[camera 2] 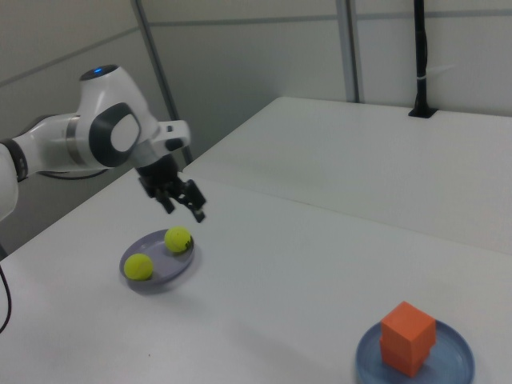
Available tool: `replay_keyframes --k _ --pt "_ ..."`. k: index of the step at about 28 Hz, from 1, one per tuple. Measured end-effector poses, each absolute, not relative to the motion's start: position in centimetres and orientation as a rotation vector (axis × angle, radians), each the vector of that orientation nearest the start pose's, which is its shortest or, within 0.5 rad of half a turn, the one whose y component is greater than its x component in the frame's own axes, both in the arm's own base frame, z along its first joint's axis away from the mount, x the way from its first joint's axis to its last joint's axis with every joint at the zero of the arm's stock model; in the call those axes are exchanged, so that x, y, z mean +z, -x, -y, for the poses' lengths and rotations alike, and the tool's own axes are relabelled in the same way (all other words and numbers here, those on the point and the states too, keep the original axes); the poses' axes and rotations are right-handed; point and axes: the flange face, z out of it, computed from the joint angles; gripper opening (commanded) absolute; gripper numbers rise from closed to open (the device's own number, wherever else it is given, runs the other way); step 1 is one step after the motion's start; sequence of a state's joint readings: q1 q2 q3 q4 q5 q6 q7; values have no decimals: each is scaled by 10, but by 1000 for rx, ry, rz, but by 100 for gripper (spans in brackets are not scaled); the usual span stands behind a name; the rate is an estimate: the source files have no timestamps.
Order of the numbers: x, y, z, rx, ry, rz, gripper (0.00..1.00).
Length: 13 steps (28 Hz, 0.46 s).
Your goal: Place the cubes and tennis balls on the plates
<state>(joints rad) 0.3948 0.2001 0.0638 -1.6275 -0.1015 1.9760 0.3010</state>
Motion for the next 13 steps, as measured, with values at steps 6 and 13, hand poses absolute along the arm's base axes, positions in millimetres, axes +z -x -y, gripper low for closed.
replay_keyframes --k 6,13 --pt "535 -583 -143 -274 3178 -14 100" --pt "550 -572 -93 -244 3165 -110 100"
